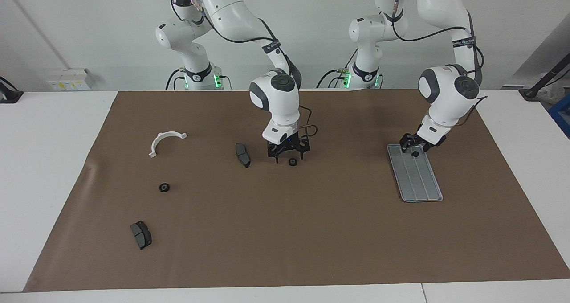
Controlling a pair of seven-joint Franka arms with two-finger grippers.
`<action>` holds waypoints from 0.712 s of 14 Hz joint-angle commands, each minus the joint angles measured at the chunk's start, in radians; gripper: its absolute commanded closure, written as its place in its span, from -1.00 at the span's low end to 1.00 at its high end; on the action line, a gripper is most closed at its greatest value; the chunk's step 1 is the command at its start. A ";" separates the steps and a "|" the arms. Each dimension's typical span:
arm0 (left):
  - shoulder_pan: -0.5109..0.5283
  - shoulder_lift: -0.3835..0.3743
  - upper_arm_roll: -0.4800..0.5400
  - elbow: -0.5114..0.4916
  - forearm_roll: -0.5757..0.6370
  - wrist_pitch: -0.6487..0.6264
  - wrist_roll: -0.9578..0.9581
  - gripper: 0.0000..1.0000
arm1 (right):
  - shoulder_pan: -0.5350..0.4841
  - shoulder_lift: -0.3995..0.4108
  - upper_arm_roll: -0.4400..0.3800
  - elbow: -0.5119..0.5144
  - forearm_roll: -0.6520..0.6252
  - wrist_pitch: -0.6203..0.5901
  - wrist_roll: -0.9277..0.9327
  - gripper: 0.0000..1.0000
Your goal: Place bearing gear from tray to pile
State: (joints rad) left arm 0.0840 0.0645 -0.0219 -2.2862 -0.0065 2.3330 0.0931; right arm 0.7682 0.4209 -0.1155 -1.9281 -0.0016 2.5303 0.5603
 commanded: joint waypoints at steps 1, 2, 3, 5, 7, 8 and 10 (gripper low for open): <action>0.008 -0.032 -0.004 -0.053 -0.007 0.058 0.014 -0.56 | -0.001 0.018 -0.001 0.001 -0.034 0.027 0.018 -1.00; 0.008 -0.029 -0.004 -0.061 -0.007 0.081 0.014 -0.47 | -0.001 0.018 -0.001 0.001 -0.043 0.027 0.018 -0.85; 0.008 -0.026 -0.004 -0.071 -0.009 0.107 0.016 -0.41 | -0.001 0.018 -0.001 0.000 -0.043 0.025 0.018 -0.75; 0.010 -0.023 -0.004 -0.094 -0.007 0.127 0.020 -0.35 | -0.001 0.018 -0.001 -0.003 -0.043 0.018 0.019 -0.38; 0.020 -0.025 -0.004 -0.105 -0.007 0.128 0.020 -0.25 | -0.001 0.016 -0.001 -0.003 -0.043 0.018 0.021 -0.15; 0.022 -0.025 -0.004 -0.107 -0.007 0.128 0.022 -0.22 | 0.000 0.016 -0.001 -0.003 -0.043 0.019 0.021 -0.14; 0.039 -0.028 -0.004 -0.111 -0.007 0.120 0.022 -0.16 | 0.000 0.016 -0.001 -0.003 -0.043 0.019 0.021 0.23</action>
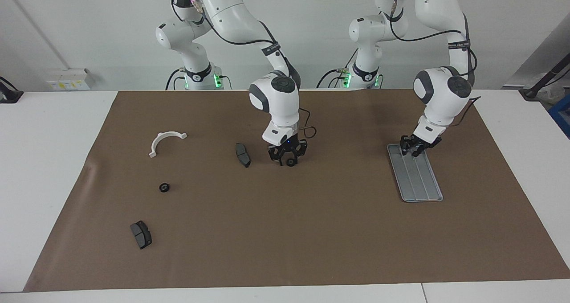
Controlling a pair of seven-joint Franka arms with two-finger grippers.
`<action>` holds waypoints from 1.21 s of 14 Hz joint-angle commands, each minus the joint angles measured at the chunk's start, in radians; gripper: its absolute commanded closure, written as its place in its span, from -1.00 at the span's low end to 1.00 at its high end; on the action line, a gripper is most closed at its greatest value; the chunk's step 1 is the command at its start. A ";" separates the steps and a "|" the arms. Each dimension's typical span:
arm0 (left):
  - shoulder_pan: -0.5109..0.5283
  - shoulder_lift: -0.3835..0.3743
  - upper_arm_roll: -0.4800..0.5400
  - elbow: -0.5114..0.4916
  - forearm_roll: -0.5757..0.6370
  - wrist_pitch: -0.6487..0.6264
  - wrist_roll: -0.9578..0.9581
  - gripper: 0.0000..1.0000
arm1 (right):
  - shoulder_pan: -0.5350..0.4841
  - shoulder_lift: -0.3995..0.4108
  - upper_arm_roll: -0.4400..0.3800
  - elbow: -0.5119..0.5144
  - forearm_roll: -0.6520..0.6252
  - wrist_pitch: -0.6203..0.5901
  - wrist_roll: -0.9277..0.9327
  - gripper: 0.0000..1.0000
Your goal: Place bearing gear from tray to pile
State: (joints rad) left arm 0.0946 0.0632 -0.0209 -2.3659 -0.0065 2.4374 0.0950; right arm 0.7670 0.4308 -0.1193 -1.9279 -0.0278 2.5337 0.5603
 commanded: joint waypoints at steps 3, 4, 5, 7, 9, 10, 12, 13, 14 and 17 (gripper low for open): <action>0.036 -0.026 -0.005 -0.035 -0.007 0.017 0.020 0.01 | -0.002 0.006 0.003 0.003 -0.017 0.013 0.020 1.00; 0.036 -0.026 -0.005 -0.035 -0.007 0.017 0.020 0.11 | -0.003 0.006 0.003 0.013 -0.017 0.004 0.021 1.00; 0.036 -0.026 -0.005 -0.035 -0.007 0.015 0.020 0.21 | -0.011 0.005 0.003 0.029 -0.015 -0.013 0.020 1.00; 0.036 -0.026 -0.005 -0.035 -0.007 0.015 0.020 0.32 | -0.034 -0.047 -0.006 0.035 -0.017 -0.074 0.006 1.00; 0.033 -0.025 -0.005 -0.035 -0.007 0.015 0.019 0.44 | -0.092 -0.128 -0.006 0.030 -0.017 -0.151 -0.011 1.00; 0.033 -0.025 -0.007 -0.033 -0.007 0.015 0.019 0.52 | -0.129 -0.163 -0.006 0.023 -0.017 -0.183 -0.029 1.00; 0.030 -0.023 -0.007 -0.030 -0.007 0.019 0.019 0.68 | -0.222 -0.216 -0.005 -0.005 -0.017 -0.216 -0.107 1.00; 0.028 -0.022 -0.007 -0.027 -0.007 0.017 0.019 0.80 | -0.270 -0.224 -0.006 -0.011 -0.015 -0.234 -0.166 1.00; 0.028 -0.020 -0.007 -0.023 -0.007 0.017 0.019 0.91 | -0.328 -0.227 -0.005 -0.032 -0.014 -0.237 -0.225 1.00; 0.020 -0.005 -0.007 0.028 -0.007 0.003 0.009 1.00 | -0.469 -0.253 -0.003 -0.118 0.018 -0.225 -0.439 1.00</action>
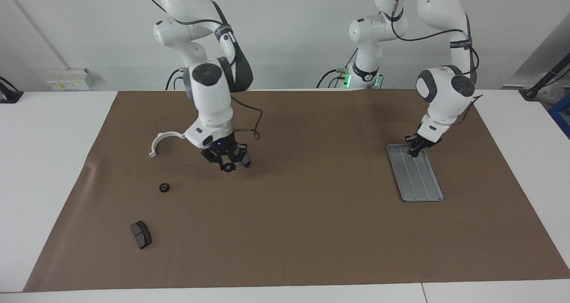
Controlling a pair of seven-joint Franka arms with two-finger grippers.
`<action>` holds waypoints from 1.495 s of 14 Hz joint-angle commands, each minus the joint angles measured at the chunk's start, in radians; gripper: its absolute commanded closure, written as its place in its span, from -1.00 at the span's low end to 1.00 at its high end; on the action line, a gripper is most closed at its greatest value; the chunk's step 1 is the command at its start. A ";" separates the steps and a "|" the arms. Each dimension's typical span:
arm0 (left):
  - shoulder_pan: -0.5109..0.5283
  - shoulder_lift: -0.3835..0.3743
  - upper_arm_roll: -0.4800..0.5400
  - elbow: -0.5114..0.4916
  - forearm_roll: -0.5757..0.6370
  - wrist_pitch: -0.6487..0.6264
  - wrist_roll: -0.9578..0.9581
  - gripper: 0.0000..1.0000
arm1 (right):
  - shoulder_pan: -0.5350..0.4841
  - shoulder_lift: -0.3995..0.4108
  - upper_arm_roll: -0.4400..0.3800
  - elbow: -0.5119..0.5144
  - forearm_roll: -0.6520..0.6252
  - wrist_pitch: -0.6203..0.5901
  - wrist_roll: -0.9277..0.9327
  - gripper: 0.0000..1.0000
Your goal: Place bearing gear from tray to pile
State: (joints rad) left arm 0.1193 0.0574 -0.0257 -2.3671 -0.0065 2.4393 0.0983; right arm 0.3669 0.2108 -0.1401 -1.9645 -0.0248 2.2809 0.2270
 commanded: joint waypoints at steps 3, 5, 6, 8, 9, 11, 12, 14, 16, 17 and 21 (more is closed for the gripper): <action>-0.042 0.059 -0.007 0.197 -0.009 -0.104 -0.015 1.00 | -0.138 -0.036 0.017 -0.141 0.068 0.073 -0.204 1.00; -0.091 0.085 -0.008 0.293 -0.009 -0.167 -0.124 1.00 | -0.151 -0.033 0.017 -0.197 0.080 0.144 -0.209 1.00; -0.139 0.090 -0.008 0.316 -0.009 -0.174 -0.209 1.00 | -0.152 -0.033 0.017 -0.218 0.082 0.169 -0.209 1.00; -0.258 0.090 -0.008 0.321 -0.009 -0.172 -0.413 0.99 | -0.154 -0.027 0.017 -0.234 0.082 0.175 -0.209 0.67; -0.323 0.090 -0.007 0.324 -0.009 -0.174 -0.505 0.98 | -0.154 -0.024 0.017 -0.235 0.082 0.176 -0.207 0.21; -0.438 0.088 -0.008 0.322 -0.009 -0.171 -0.638 0.98 | -0.154 -0.024 0.016 -0.237 0.082 0.175 -0.199 -0.99; -0.495 0.088 -0.008 0.321 -0.009 -0.168 -0.673 0.94 | -0.152 -0.024 0.016 -0.228 0.082 0.175 -0.198 -1.00; -0.596 0.084 -0.010 0.313 -0.009 -0.154 -0.732 0.90 | -0.151 -0.034 0.016 -0.170 0.082 0.157 -0.198 -1.00; -0.682 0.082 -0.011 0.302 -0.009 -0.132 -0.762 0.81 | -0.151 -0.039 0.013 -0.110 0.080 0.132 -0.195 -1.00; -0.719 0.087 -0.011 0.296 -0.009 -0.100 -0.791 0.81 | -0.152 -0.039 0.013 -0.082 0.080 0.123 -0.195 -1.00; -0.796 0.137 -0.010 0.281 -0.009 0.010 -0.839 -0.07 | -0.149 -0.024 0.013 0.051 0.072 0.011 -0.173 -1.00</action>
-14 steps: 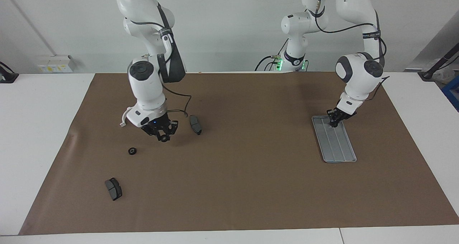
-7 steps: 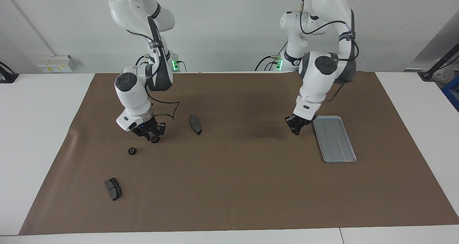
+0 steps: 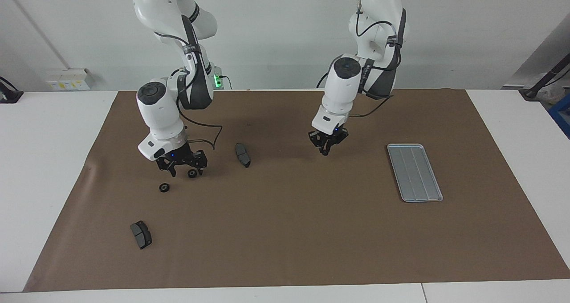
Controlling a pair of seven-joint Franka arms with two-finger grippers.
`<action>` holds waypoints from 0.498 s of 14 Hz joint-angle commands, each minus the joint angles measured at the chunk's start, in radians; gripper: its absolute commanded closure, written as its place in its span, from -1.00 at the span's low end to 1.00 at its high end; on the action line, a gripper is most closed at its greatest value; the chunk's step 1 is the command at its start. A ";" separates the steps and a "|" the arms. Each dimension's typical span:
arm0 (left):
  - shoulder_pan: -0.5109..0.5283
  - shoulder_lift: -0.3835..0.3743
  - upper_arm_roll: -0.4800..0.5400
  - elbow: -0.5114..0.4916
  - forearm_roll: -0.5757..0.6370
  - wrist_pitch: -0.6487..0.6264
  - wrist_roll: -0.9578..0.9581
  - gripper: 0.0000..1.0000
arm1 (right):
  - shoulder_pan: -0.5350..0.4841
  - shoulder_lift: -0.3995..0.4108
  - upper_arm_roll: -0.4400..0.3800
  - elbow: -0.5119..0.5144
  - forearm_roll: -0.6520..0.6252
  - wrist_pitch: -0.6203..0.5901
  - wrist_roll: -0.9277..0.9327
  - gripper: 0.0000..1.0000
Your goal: Place bearing gear from tray to pile
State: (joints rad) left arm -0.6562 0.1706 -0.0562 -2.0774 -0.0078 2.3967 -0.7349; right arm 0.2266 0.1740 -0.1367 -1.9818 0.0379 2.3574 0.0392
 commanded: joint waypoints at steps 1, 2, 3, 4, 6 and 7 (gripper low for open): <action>-0.016 0.026 0.021 -0.004 -0.008 0.062 -0.006 -0.35 | 0.003 0.021 0.009 0.090 0.002 -0.079 0.049 -1.00; -0.008 0.029 0.022 0.003 -0.008 0.062 -0.006 -0.62 | 0.007 0.025 0.012 0.096 -0.001 -0.079 0.079 -1.00; -0.005 0.033 0.024 0.011 -0.008 0.062 -0.006 -0.80 | 0.013 0.025 0.017 0.098 -0.001 -0.079 0.088 -1.00; 0.003 0.035 0.026 0.028 -0.008 0.059 -0.006 -0.94 | 0.025 0.025 0.017 0.098 0.000 -0.081 0.091 -1.00; 0.070 0.029 0.027 0.069 -0.006 0.039 0.000 -1.00 | 0.081 0.024 0.019 0.089 0.002 -0.084 0.152 -1.00; 0.117 0.021 0.029 0.095 -0.006 0.021 0.005 -1.00 | 0.123 0.022 0.019 0.086 0.002 -0.084 0.187 -1.00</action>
State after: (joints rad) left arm -0.6175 0.2007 -0.0249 -2.0316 -0.0078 2.4477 -0.7417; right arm 0.2932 0.1879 -0.1238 -1.9062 0.0378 2.2870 0.1597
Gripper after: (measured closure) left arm 0.009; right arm 0.000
